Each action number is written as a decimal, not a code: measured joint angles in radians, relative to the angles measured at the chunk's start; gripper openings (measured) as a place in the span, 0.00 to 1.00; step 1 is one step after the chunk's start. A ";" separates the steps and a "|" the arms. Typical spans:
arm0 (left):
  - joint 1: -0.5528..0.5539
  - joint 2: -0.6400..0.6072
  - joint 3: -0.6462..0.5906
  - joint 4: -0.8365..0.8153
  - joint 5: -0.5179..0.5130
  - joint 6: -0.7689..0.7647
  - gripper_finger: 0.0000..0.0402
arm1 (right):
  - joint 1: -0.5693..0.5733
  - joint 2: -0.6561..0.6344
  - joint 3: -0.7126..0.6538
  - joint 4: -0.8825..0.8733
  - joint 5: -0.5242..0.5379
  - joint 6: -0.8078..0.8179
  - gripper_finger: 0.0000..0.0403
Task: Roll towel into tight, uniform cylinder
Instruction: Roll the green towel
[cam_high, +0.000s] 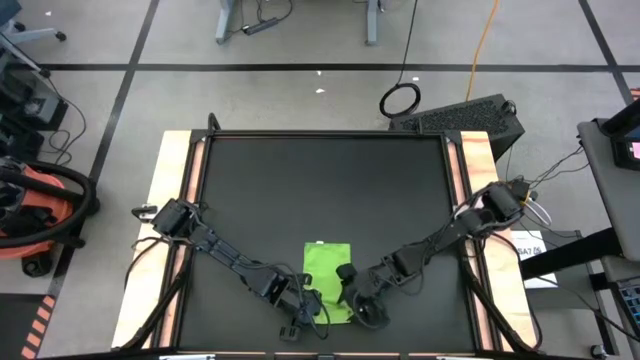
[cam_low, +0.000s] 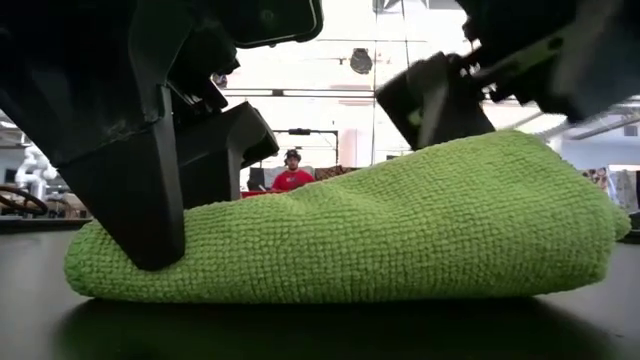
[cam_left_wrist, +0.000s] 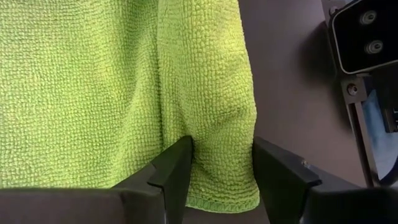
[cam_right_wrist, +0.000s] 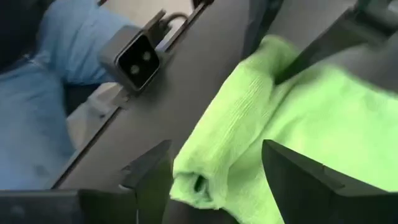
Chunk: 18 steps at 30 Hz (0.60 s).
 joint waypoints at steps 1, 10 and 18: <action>0.000 0.000 0.000 -0.002 0.000 0.000 0.42 | 0.008 -0.004 0.000 0.005 0.019 -0.007 0.58; 0.016 0.000 0.000 -0.007 0.019 -0.001 0.42 | 0.075 -0.003 0.000 0.070 0.165 -0.022 0.54; 0.032 0.000 0.000 -0.009 0.037 0.000 0.42 | 0.105 0.011 0.000 0.100 0.245 -0.042 0.45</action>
